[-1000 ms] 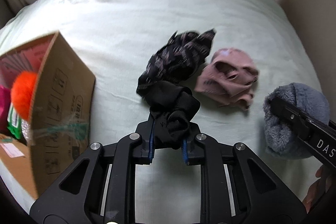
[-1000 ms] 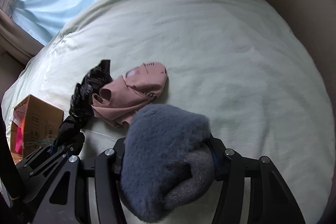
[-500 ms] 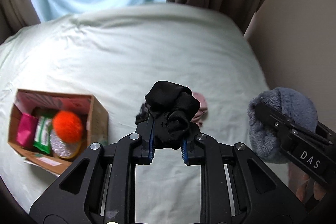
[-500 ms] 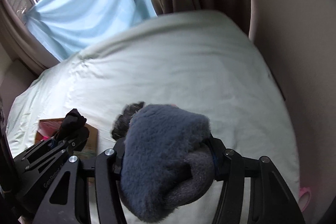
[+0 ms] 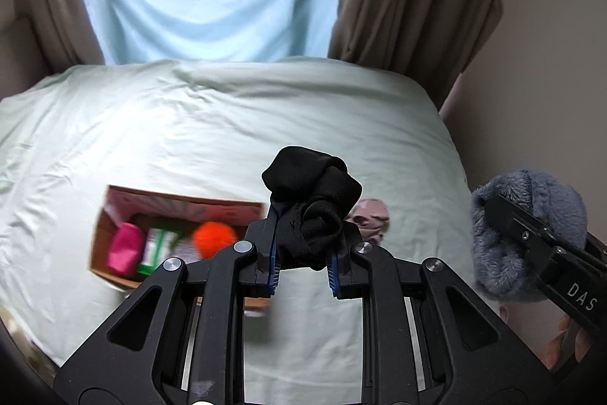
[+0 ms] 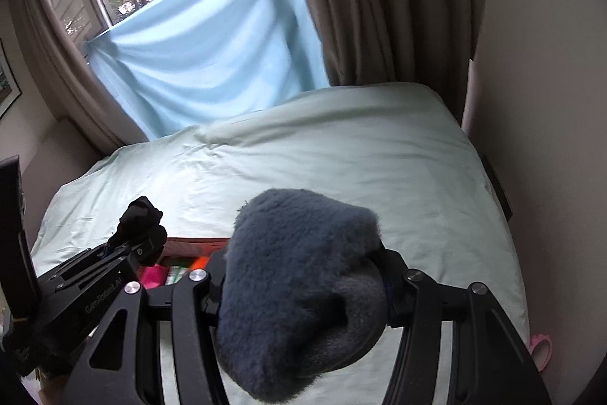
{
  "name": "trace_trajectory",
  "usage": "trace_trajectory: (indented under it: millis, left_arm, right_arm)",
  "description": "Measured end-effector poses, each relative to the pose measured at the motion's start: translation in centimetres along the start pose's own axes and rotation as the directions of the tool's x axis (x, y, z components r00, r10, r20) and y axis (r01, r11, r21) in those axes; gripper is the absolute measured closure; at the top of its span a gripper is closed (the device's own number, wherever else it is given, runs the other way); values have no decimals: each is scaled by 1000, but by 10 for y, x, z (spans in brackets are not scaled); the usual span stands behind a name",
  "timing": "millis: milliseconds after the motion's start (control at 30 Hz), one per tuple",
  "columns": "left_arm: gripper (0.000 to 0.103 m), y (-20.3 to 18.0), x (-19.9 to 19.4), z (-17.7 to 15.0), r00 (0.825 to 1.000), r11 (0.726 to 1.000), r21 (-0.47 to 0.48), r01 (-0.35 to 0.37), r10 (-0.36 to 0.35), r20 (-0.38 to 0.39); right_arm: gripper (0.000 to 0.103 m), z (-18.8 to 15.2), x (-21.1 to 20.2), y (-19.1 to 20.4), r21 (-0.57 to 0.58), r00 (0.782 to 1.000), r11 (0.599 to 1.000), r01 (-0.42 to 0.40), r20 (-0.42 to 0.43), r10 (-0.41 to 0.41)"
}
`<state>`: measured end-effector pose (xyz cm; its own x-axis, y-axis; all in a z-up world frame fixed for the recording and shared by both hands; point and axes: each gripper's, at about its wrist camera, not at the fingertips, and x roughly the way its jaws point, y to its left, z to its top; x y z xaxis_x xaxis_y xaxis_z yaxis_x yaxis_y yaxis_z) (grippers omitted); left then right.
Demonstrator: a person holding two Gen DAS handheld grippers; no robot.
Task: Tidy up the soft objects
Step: 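Carry scrunchie and sock over the box and release both inside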
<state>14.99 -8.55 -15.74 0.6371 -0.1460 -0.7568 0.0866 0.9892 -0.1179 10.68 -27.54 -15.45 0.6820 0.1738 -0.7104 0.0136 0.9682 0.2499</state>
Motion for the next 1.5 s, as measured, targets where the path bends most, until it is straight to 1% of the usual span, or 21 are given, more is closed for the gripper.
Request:
trace_trajectory:
  millis: [100, 200, 400, 500, 633, 733, 867, 1033, 1133, 1200, 1333, 1433, 1500]
  left_arm:
    - [86, 27, -14, 2, 1000, 1000, 5, -11, 11, 2]
    - [86, 61, -21, 2, 1000, 1000, -6, -12, 12, -14]
    - [86, 134, -18, 2, 998, 999, -28, -21, 19, -61]
    - [86, 169, -8, 4, 996, 999, -28, -21, 18, -86]
    - [86, 211, 17, 6, 992, 1000, -24, -12, 8, -129]
    - [86, 234, 39, 3, 986, 1000, -13, -10, 8, -165]
    - [86, 260, 72, -5, 975, 1000, -1, -6, 5, -224]
    - [86, 277, 114, -14, 953, 1000, -11, 3, -6, -302]
    - [86, 278, 137, -21, 937, 1000, -16, 9, -14, -349]
    - [86, 277, 150, -26, 926, 1000, -17, 13, -19, -376]
    - [86, 275, 183, -42, 894, 1000, -20, 22, -28, -446]
    - [86, 274, 202, -55, 872, 1000, -14, 25, -28, -490]
    - [86, 273, 209, -60, 860, 1000, -12, 22, -25, -509]
  right_arm:
    - [50, -1, -8, 29, -17, 1000, 1000, -9, -5, 9]
    - [50, -4, -7, 58, -23, 1000, 1000, -18, -8, 18]
    - [50, -7, 9, 120, -31, 999, 999, -38, -37, 37]
    - [50, -9, 29, 147, -5, 996, 999, -53, -65, 52]
    - [50, -14, 59, 176, 21, 993, 998, -51, -107, 53]
    - [50, -20, 84, 195, 37, 989, 998, -43, -138, 48]
    - [50, -27, 124, 217, 48, 979, 998, -42, -196, 51]
    - [50, -35, 172, 237, 51, 957, 998, -44, -285, 56]
    - [50, -39, 201, 239, 53, 937, 997, -48, -344, 63]
    - [50, -41, 221, 239, 64, 919, 996, -54, -388, 75]
    - [50, -48, 261, 232, 103, 883, 993, -49, -461, 91]
    - [50, -55, 286, 227, 113, 862, 993, -31, -499, 84]
    - [49, -59, 299, 225, 117, 851, 993, -27, -518, 85]
